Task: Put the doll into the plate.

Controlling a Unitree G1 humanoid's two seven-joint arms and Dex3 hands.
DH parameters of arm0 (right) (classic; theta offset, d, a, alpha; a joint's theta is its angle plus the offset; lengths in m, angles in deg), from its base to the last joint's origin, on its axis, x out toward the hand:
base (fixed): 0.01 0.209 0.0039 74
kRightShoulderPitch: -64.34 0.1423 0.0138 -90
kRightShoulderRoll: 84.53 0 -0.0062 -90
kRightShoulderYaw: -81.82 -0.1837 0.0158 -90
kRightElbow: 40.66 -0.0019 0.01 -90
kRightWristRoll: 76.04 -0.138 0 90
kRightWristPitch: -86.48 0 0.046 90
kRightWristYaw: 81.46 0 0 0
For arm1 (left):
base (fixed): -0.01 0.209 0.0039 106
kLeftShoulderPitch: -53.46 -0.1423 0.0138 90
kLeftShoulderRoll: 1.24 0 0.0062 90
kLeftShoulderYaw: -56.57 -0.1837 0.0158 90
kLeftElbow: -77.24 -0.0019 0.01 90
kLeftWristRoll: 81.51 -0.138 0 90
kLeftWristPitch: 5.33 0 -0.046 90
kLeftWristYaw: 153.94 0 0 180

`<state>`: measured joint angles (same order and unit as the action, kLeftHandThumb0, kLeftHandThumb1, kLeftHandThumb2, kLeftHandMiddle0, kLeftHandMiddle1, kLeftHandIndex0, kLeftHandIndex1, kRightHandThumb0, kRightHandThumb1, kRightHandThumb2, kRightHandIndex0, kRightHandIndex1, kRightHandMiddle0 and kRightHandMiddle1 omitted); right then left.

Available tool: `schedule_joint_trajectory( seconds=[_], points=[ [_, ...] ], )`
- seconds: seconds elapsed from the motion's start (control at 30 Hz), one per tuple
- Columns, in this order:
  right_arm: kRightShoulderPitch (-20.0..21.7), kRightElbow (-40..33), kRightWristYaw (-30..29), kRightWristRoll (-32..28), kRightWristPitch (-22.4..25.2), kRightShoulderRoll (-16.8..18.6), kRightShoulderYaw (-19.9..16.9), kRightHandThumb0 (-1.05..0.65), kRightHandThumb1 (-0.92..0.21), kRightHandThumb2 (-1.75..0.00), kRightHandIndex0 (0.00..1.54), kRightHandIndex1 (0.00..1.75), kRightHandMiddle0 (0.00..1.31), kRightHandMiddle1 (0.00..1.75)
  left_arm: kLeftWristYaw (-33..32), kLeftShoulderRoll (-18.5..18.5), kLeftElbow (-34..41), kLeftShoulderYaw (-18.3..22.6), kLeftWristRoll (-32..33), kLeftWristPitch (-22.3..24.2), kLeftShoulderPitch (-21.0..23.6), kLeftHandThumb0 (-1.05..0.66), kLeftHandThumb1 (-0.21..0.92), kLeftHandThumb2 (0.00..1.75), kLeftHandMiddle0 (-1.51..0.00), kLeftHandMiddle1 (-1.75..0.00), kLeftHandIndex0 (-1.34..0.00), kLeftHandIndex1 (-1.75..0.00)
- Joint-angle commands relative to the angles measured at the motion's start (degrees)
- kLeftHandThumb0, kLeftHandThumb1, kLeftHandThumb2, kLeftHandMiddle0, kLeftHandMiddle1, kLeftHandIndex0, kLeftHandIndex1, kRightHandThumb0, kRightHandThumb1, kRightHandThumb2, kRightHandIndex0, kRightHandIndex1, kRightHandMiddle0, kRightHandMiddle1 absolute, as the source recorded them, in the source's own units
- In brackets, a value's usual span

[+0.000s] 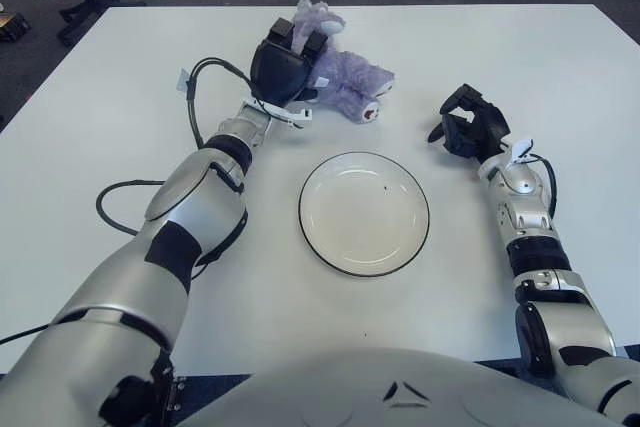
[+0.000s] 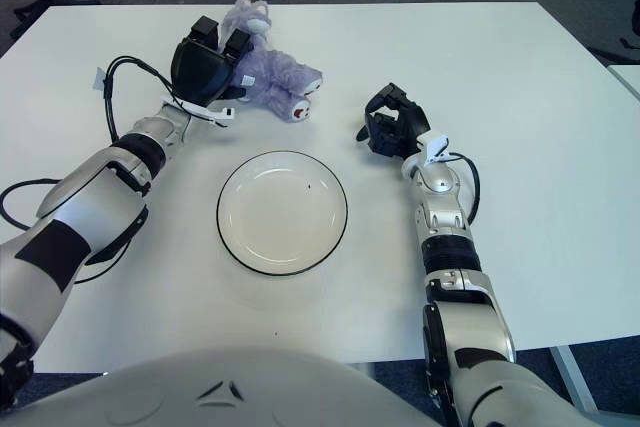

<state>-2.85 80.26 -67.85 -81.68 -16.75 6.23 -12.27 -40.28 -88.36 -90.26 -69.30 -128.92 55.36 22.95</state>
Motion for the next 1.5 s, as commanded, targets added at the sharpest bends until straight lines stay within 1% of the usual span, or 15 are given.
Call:
schedule_joint_trajectory(
  seconds=[0.0,0.2,0.27,0.37,0.57,0.63,0.67,0.7,0.73,0.77,0.83,0.97,1.1,1.27,1.47],
  points=[
    [-2.39,3.98,1.16,2.05,3.75,0.04,1.68,-0.41,-0.56,-1.00,0.95,1.75,0.43,1.75,-1.22,-2.49,1.80,4.61,4.70,-9.90,-1.95,0.39,0.47,1.10,-0.48,-1.75,-0.60,-1.73],
    [-1.66,5.28,1.50,1.92,3.36,-0.14,1.55,-0.41,-0.55,-1.00,0.95,1.75,0.43,1.75,-0.08,-4.32,3.27,7.41,6.87,-16.38,-3.65,0.41,0.48,1.09,-0.48,-1.75,-0.60,-1.75],
    [-1.38,5.75,1.60,1.90,3.21,-0.17,1.51,-0.41,-0.55,-1.00,0.95,1.75,0.43,1.75,0.21,-5.65,4.40,8.19,7.41,-19.76,-4.75,0.41,0.48,1.09,-0.48,-1.75,-0.60,-1.75],
    [-1.15,6.15,1.68,1.90,3.07,-0.20,1.46,-0.41,-0.55,-1.00,0.95,1.75,0.43,1.75,0.85,-6.29,5.01,9.01,7.75,-21.78,-5.40,0.41,0.49,1.09,-0.47,-1.75,-0.60,-1.75],
    [-0.52,7.24,1.94,1.76,2.63,-0.36,1.24,-0.41,-0.55,-1.00,0.95,1.75,0.43,1.75,7.72,-7.78,6.57,12.55,11.89,-28.82,-7.75,0.41,0.49,1.09,-0.47,-1.75,-0.60,-1.75],
    [-0.04,7.91,2.15,1.59,2.45,-0.61,0.99,-0.41,-0.55,-1.00,0.95,1.75,0.43,1.75,13.08,-8.18,7.30,14.66,15.58,-32.84,-8.88,0.41,0.49,1.08,-0.47,-1.75,-0.61,-1.75],
    [0.18,8.23,2.24,1.51,2.35,-0.72,0.86,-0.41,-0.55,-1.00,0.95,1.75,0.43,1.75,15.52,-8.28,7.61,15.62,17.20,-34.40,-9.36,0.29,0.53,0.93,-0.60,-1.75,-0.63,-1.75],
    [0.33,8.46,2.32,1.47,2.26,-0.78,0.78,-0.41,-0.55,-1.00,0.95,1.75,0.43,1.75,17.46,-8.30,7.87,16.41,18.42,-35.35,-9.72,0.21,0.58,0.79,-0.69,-1.75,-0.64,-1.75],
    [0.57,8.74,2.32,1.39,2.16,-0.85,0.59,-0.41,-0.55,-1.00,0.95,1.75,0.43,1.75,19.83,-8.20,8.08,17.33,20.07,-36.27,-10.06,0.18,0.59,0.74,-0.72,-1.75,-0.65,-1.75],
    [0.73,8.95,2.33,1.33,2.07,-0.89,0.47,-0.41,-0.55,-1.00,0.95,1.75,0.43,1.75,21.70,-8.07,8.26,18.11,21.28,-36.78,-10.31,0.14,0.63,0.64,-0.77,-1.75,-0.65,-1.75],
    [1.24,9.47,2.22,1.14,1.85,-0.95,0.04,-0.41,-0.55,-1.00,0.95,1.75,0.43,1.75,26.42,-7.56,8.50,20.05,24.68,-37.88,-10.84,0.09,0.67,0.55,-0.82,-1.75,-0.66,-1.75],
    [2.19,10.05,1.81,0.55,1.86,-1.01,-1.01,-0.41,-0.56,-1.00,0.95,1.75,0.43,1.75,35.66,-6.03,8.89,23.98,31.75,-39.30,-11.67,0.06,0.71,0.45,-0.85,-1.75,-0.66,-1.75],
    [2.60,9.98,1.23,0.21,2.30,-0.87,-1.67,-0.41,-0.56,-0.99,0.95,1.75,0.43,1.75,42.25,-4.72,9.39,27.12,36.58,-39.62,-12.17,0.05,0.75,0.37,-0.86,-1.75,-0.66,-1.75],
    [2.59,9.50,0.56,0.36,2.76,-0.60,-2.15,-0.41,-0.56,-0.99,0.94,1.75,0.43,1.75,48.51,-3.33,9.98,30.57,40.73,-39.88,-12.73,0.05,0.77,0.34,-0.86,-1.75,-0.65,-1.75],
    [2.82,8.63,-0.49,0.54,3.37,-0.51,-2.45,-0.41,-0.57,-0.98,0.94,1.75,0.43,1.75,53.35,-2.49,10.42,33.34,42.49,-40.08,-13.11,0.06,0.78,0.32,-0.86,-1.75,-0.65,-1.75]
  ],
)
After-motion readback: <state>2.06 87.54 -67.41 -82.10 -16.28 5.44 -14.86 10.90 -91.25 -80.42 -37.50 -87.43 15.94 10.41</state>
